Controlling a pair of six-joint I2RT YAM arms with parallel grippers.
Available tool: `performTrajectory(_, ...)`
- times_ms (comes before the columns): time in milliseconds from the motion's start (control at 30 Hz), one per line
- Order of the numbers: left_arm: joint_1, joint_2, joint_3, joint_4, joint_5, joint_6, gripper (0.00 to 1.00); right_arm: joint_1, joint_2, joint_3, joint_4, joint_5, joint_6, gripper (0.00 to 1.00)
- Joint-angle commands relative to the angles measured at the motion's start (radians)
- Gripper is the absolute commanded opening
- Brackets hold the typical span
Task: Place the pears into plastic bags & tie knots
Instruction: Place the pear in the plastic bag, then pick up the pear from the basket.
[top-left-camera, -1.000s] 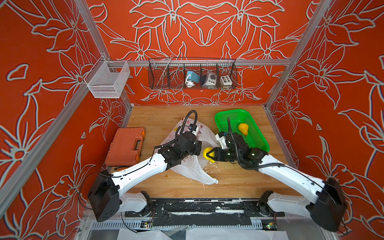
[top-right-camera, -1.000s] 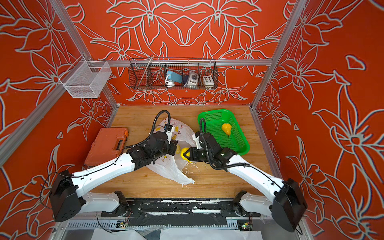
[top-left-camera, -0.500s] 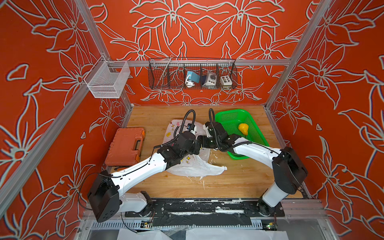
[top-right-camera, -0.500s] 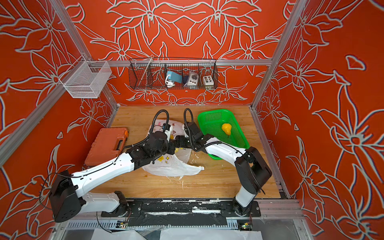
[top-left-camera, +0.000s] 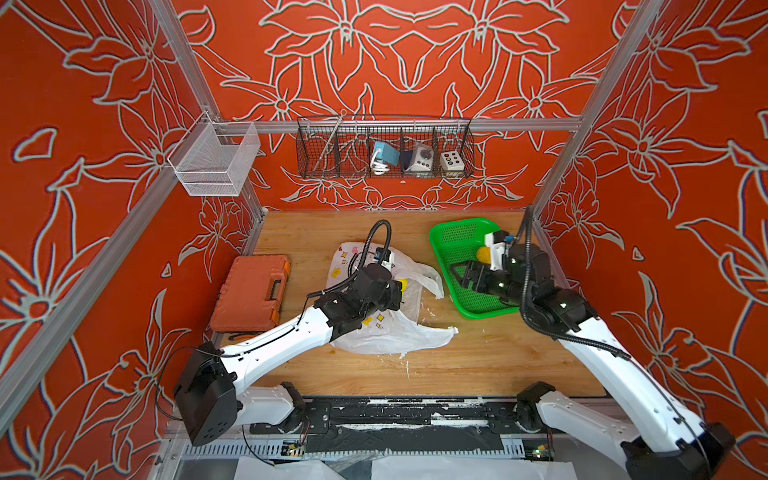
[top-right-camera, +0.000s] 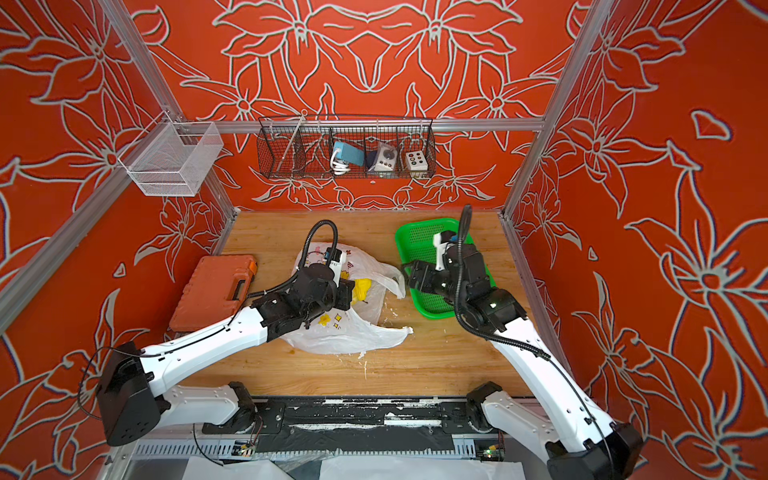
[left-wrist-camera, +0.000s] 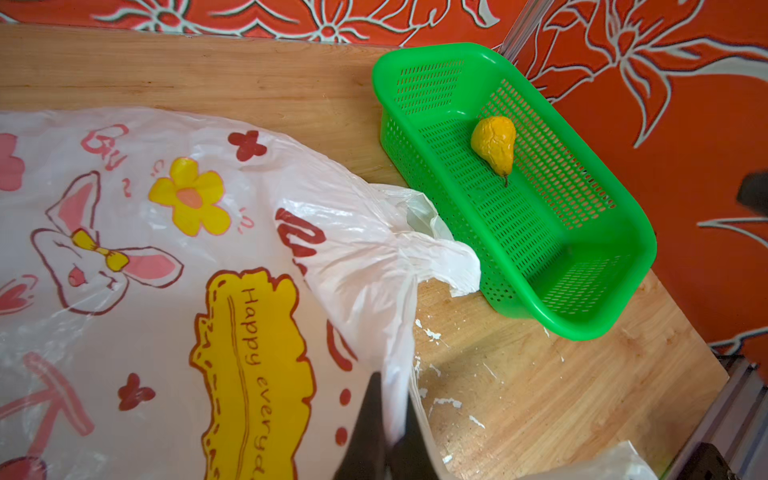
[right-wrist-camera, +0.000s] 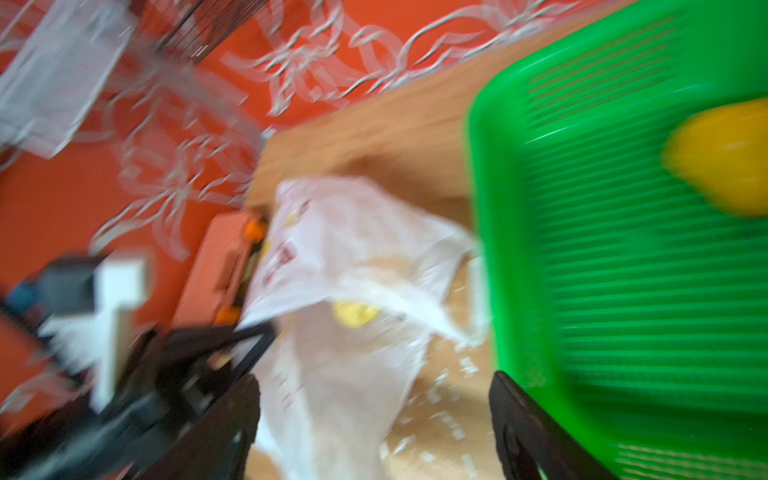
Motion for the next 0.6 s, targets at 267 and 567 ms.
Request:
performTrajectory(267,0.001,-0.043,-0.039,0.037,0.017,0.005,0.0,-0.237,0.732,0.413,-0.155,0.457,-0.241,0.95)
performTrajectory(567,0.001,-0.037,-0.055,0.063,0.055,-0.003,0.0,-0.283,0.979,0.538,-0.139,0.412,-0.271,0.94)
